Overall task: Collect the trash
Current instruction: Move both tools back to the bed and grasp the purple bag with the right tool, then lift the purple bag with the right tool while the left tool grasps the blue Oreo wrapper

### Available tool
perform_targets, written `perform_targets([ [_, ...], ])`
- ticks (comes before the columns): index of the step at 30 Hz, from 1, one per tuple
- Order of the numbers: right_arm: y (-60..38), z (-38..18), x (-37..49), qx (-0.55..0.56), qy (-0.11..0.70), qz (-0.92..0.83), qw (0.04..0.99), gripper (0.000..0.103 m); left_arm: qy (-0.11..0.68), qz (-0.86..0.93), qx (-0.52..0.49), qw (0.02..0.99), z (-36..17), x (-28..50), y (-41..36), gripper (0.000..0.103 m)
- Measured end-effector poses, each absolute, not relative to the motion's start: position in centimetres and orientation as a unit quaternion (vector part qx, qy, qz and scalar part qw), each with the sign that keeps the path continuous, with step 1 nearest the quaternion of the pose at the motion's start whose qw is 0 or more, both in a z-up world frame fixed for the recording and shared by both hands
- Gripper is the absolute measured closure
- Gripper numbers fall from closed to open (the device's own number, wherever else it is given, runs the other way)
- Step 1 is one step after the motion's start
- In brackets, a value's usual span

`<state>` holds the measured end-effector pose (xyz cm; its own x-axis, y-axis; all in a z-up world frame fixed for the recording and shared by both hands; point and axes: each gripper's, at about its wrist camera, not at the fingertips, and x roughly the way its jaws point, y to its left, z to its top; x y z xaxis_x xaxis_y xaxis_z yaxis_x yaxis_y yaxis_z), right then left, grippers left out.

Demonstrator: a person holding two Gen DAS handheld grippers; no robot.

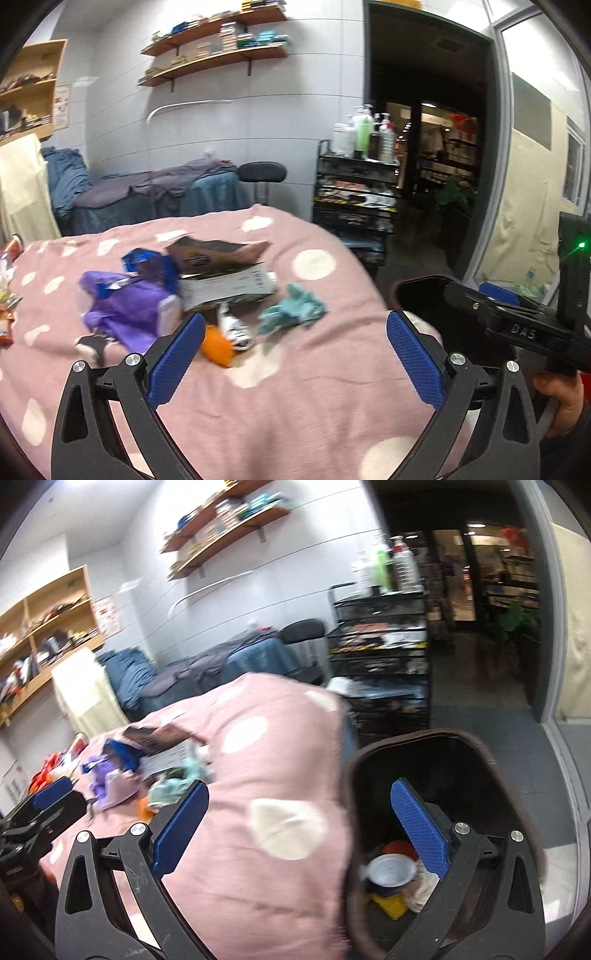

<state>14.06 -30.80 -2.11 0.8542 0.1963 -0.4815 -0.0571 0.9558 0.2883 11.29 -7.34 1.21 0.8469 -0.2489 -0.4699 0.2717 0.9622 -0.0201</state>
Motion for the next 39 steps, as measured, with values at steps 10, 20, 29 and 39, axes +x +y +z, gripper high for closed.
perform_targets([
  [10,-22.3,-1.9,16.1,0.087,0.296,0.176,0.935,0.006,0.273,-0.037,-0.018,0.961,-0.6,11.5,1.9,0.005],
  [20,-13.3,-2.4,20.3,0.053,0.349,0.301,0.886,0.006,0.299,0.009,-0.055,0.953,-2.0,11.8,8.1,0.006],
  [29,-5.4,-3.4,25.9,0.001,0.402,0.343,0.849,0.021,0.304,0.022,-0.088,0.948,-2.4,11.6,10.5,0.006],
  [39,-1.6,-4.7,27.7,-0.064,0.443,0.345,0.825,0.063,0.31,0.024,-0.093,0.946,-2.7,11.7,10.9,0.006],
])
